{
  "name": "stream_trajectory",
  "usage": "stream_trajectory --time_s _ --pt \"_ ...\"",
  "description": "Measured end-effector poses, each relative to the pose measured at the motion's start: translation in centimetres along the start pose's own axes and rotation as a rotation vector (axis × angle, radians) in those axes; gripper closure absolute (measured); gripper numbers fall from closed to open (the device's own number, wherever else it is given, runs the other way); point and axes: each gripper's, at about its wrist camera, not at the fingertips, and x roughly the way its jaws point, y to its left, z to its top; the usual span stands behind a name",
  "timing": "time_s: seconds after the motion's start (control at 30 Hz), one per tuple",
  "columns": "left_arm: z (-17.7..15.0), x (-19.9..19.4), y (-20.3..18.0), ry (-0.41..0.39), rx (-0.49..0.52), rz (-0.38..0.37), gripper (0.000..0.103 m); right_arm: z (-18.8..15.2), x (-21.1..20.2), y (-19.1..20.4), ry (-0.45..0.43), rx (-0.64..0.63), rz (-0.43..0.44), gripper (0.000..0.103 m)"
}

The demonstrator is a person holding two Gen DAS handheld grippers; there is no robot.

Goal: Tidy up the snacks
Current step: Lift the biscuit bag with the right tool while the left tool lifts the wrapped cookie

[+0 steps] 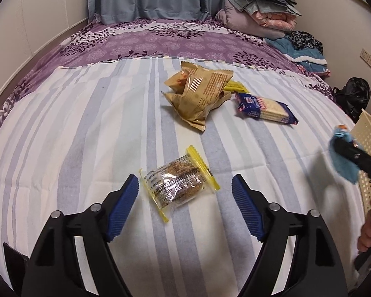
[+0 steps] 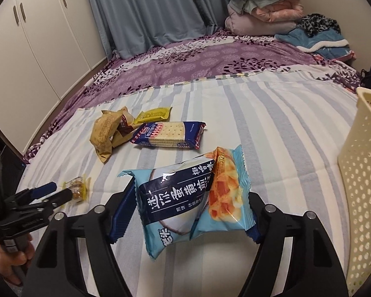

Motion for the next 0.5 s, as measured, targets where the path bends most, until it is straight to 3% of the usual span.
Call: stream_trajectory --time_s 0.2,0.3,0.37,0.43,0.5 --pt "-0.1 3.0 0.5 0.045 -0.009 0.018 0.021 -0.4 -2.2 -0.3 -0.026 0.008 0.008 0.030" --pt "0.0 3.6 0.7 0.031 -0.012 0.012 0.021 -0.6 -3.0 -0.3 -0.033 0.008 0.011 0.030" --pt "0.2 3.8 0.5 0.025 0.006 0.022 0.028 -0.6 -3.6 -0.3 -0.039 0.007 0.014 0.030" --pt "0.3 3.5 0.5 0.020 0.007 -0.004 0.048 -0.5 -4.2 -0.4 -0.049 0.003 0.016 0.030" --pt "0.3 3.0 0.3 0.015 0.017 -0.002 0.054 -0.4 -5.0 -0.5 -0.065 0.004 0.020 0.030"
